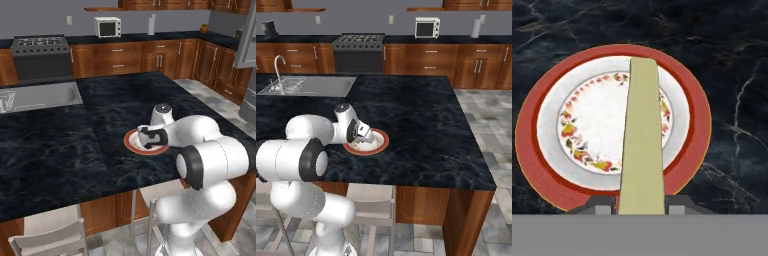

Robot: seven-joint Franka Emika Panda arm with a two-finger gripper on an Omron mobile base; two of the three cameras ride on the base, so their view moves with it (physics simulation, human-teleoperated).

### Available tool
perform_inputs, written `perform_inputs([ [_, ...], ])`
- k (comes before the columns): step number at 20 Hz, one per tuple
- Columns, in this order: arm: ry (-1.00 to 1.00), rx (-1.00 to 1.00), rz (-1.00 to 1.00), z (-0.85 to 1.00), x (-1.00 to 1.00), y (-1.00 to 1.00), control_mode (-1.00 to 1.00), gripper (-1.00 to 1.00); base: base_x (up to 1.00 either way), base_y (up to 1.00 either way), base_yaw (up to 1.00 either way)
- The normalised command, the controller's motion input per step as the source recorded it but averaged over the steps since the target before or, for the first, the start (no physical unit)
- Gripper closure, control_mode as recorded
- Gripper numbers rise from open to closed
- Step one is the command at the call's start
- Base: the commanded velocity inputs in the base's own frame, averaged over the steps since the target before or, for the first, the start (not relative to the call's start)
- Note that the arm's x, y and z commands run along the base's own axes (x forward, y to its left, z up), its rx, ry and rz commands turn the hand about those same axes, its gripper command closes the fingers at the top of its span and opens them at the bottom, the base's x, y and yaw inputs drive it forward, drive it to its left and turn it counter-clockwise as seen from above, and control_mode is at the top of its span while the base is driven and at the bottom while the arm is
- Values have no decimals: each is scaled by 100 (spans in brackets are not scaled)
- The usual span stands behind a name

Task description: Retrieve the butter from the fridge and place it on a plate on the dining table. Then retrieve the butter knife by the fridge and place it near the plate.

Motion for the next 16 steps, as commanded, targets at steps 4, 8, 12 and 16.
perform_inputs([
  [4,3,-2,-10,-54,28,0,-100,100,0,0,0],
  [8,6,-1,-11,-49,7,0,-100,100,0,0,0],
  [12,1,0,-9,-14,5,0,-100,100,0,0,0],
  [16,2,0,-8,-4,15,0,-100,100,0,0,0],
])
